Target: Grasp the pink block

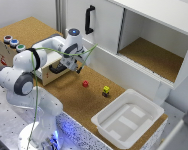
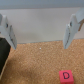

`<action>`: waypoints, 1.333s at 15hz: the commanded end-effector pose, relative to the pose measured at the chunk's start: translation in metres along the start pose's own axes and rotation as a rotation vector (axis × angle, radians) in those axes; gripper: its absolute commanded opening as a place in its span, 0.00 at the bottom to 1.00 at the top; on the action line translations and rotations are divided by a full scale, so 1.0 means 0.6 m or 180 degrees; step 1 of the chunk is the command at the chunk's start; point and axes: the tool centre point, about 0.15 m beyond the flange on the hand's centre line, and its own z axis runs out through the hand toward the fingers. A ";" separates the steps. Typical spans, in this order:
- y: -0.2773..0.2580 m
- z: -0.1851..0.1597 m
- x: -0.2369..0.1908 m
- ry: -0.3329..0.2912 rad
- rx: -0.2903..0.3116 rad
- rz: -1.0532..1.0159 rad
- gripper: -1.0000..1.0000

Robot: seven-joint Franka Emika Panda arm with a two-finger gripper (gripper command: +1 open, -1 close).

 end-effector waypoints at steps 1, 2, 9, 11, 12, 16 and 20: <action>0.009 0.005 0.024 -0.0155 -0.0095 -0.0084 1.00; 0.009 0.005 0.024 -0.0155 -0.0095 -0.0084 1.00; 0.017 0.029 0.003 -0.0050 -0.0082 -0.0088 1.00; 0.036 0.038 0.000 -0.0044 -0.0244 -0.0157 1.00; 0.050 0.039 -0.002 -0.0014 -0.0312 -0.0205 1.00; 0.078 0.096 -0.019 -0.0287 -0.0471 -0.0320 1.00; 0.062 0.152 -0.045 -0.0270 -0.0530 -0.0386 1.00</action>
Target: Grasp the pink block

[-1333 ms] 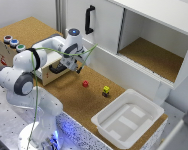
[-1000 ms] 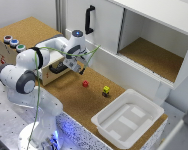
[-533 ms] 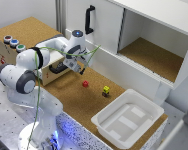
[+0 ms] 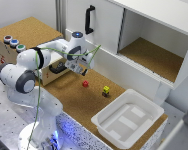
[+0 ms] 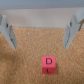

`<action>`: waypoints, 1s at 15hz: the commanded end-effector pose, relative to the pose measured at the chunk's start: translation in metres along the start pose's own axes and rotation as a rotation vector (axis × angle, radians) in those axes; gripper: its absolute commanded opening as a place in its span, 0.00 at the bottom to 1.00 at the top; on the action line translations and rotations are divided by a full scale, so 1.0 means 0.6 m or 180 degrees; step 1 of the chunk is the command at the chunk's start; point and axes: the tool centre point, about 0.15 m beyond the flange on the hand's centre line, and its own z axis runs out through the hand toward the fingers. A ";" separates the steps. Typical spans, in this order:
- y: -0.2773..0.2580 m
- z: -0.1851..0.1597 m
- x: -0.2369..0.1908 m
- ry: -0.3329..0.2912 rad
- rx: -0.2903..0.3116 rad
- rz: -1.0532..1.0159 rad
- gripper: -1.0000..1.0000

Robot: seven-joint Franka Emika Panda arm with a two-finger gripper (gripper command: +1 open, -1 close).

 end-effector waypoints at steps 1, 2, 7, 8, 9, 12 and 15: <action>-0.006 0.097 0.003 0.0045 -0.0292 -0.0070 1.00; -0.005 0.111 0.006 0.0055 -0.0392 0.0005 1.00; 0.000 0.180 0.021 -0.0030 -0.0563 0.0191 1.00; 0.001 0.186 0.025 -0.0015 -0.0529 0.0208 1.00; 0.000 0.188 0.033 -0.0030 -0.0507 0.0203 1.00; 0.012 0.188 0.055 -0.0031 -0.0513 0.0251 1.00; 0.025 0.204 0.057 -0.0087 -0.0488 0.0289 1.00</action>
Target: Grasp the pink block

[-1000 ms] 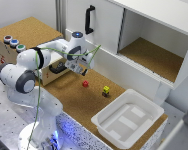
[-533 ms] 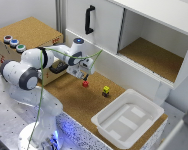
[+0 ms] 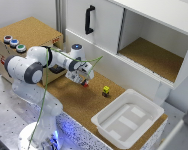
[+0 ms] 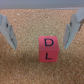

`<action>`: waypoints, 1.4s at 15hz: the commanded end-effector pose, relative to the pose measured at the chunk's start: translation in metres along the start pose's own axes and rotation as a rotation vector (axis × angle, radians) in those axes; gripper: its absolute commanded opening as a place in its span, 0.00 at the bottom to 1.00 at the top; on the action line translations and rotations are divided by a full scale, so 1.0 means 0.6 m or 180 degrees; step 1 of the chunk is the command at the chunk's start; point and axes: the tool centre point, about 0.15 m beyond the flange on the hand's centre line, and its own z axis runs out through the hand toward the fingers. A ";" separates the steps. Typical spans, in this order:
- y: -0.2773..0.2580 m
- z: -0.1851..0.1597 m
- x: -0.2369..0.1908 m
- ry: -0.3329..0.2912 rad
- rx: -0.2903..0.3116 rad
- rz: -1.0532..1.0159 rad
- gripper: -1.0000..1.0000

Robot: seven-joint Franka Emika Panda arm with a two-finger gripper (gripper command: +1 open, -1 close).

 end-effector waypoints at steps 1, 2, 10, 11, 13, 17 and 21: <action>0.017 0.046 0.045 -0.0155 -0.0303 0.0063 1.00; 0.019 0.049 0.046 -0.0196 -0.0309 0.0063 0.00; 0.025 0.052 0.015 -0.0319 -0.0255 0.0116 0.00; 0.025 0.049 0.010 -0.0327 -0.0256 0.0130 0.00; 0.026 0.037 0.006 -0.0301 -0.0244 0.0205 0.00; 0.006 -0.031 0.024 -0.0009 -0.0081 0.0200 0.00; -0.020 -0.122 0.043 0.0325 0.0151 0.0148 0.00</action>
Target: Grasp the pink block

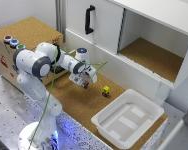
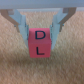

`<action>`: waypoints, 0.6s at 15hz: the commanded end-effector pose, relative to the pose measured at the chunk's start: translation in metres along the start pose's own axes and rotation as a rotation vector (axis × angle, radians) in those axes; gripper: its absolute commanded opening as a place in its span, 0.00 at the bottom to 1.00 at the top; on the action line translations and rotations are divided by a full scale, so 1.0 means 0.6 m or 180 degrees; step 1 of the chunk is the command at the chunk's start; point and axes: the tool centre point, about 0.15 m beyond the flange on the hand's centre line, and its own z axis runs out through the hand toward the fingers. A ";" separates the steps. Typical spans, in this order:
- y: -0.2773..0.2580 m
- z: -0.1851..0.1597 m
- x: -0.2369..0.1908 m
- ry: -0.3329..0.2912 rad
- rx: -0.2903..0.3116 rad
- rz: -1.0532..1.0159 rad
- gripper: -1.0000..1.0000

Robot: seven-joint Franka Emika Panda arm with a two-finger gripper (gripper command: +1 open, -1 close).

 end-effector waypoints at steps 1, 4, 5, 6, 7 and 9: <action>-0.039 -0.139 0.006 0.0255 0.0289 0.0090 0.00; -0.059 -0.221 0.015 0.0495 0.0412 0.0068 0.00; -0.072 -0.255 0.014 0.0627 0.0396 0.0067 0.00; -0.087 -0.292 0.010 0.0762 0.0418 0.0093 0.00; -0.106 -0.331 0.004 0.0837 0.0524 0.0138 0.00; -0.156 -0.383 -0.007 0.0911 0.0576 0.0000 0.00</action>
